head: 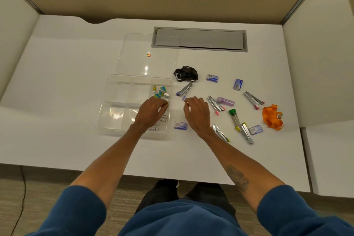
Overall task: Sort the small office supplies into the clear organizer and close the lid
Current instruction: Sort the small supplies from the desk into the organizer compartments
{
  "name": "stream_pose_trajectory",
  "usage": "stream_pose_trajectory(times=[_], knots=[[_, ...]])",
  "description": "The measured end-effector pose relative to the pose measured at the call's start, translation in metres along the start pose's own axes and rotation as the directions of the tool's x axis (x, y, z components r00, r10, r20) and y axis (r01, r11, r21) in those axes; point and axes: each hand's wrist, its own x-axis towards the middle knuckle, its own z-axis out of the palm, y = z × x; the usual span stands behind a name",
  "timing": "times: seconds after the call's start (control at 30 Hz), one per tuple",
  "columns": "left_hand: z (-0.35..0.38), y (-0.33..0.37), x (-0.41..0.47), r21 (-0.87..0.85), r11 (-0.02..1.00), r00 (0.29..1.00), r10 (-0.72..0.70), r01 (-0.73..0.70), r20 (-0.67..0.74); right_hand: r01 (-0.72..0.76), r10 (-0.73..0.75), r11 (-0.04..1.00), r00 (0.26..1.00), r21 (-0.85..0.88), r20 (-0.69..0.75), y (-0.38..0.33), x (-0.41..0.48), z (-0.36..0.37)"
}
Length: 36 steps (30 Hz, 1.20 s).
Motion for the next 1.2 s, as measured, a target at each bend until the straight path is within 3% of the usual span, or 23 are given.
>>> stream_pose_trajectory(times=[0.23,0.43,0.8,0.97,1.2], knots=[[0.026,0.062,0.03,-0.104,0.994,0.994,0.046,-0.035,0.096,-0.282,0.278,0.958,0.958,-0.059,-0.069,0.089,-0.026,-0.038],[0.054,0.097,0.04,-0.111,0.994,0.957,0.028,0.005,0.289,-0.429,0.438,0.88,0.899,-0.202,0.002,0.136,-0.044,-0.057],[0.086,0.128,0.041,-0.001,0.993,0.932,-0.11,0.118,0.344,-0.391,0.432,0.886,0.891,-0.248,0.141,0.159,-0.054,-0.055],[0.081,0.129,0.043,-0.052,0.991,0.944,-0.103,0.125,0.313,-0.402,0.417,0.903,0.905,-0.154,0.087,0.16,-0.051,-0.055],[0.04,0.098,0.051,-0.078,0.991,0.991,-0.106,0.113,0.083,-0.325,0.321,0.906,0.945,0.271,0.062,0.117,-0.013,-0.049]])
